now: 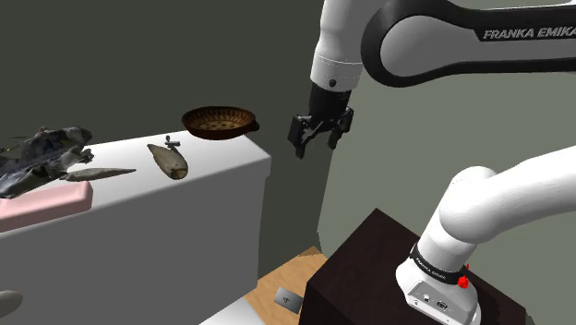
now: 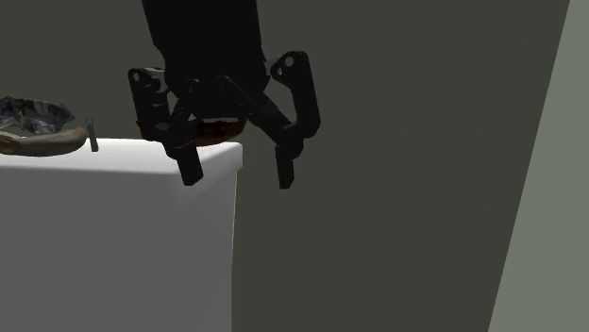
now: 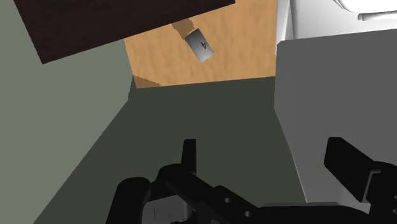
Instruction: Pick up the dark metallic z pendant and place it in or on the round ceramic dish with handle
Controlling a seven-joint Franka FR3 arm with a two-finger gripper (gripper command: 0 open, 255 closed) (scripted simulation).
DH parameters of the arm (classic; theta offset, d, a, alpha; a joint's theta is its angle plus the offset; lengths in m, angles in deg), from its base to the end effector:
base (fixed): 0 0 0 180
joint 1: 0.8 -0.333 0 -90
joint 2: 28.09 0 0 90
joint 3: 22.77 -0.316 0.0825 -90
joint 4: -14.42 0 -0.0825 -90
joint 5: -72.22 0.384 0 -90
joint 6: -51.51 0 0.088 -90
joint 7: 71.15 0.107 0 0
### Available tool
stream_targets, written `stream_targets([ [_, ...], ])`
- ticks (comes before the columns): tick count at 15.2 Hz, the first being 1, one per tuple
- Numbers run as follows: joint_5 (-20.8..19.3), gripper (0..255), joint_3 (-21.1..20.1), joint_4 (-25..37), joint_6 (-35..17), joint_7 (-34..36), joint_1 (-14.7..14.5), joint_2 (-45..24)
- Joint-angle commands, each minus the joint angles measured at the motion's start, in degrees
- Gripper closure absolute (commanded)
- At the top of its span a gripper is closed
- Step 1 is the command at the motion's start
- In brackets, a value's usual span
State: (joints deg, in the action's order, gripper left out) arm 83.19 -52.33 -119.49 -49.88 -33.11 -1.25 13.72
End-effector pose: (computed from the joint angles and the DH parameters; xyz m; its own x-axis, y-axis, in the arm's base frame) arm 0.2917 0.2310 0.5590 0.9519 -0.2580 0.1654 -0.2699 -0.9614 0.0536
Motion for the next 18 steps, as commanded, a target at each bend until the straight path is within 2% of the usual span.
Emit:
stream_targets([
  [1, 0.15, 0, -3.65, 2.40, -2.52, 4.64, 1.31, -2.28],
  [7, -2.73, 0, -15.09, 10.55, -8.42, 18.08, 7.42, -9.14],
  [12, -9.23, 0, -27.54, 19.72, -11.22, 30.50, 16.29, -16.16],
  [14, -13.15, 0, -34.24, 24.08, -11.52, 35.93, 21.48, -19.43],
  [16, -17.91, 0, -43.18, 28.93, -11.17, 41.60, 28.72, -22.97],
  [17, -20.40, 0, -49.12, 31.56, -10.73, 44.37, 33.79, -24.61],
  [18, -22.20, 0, -56.17, 34.30, -10.22, 46.58, 40.31, -25.46],
])
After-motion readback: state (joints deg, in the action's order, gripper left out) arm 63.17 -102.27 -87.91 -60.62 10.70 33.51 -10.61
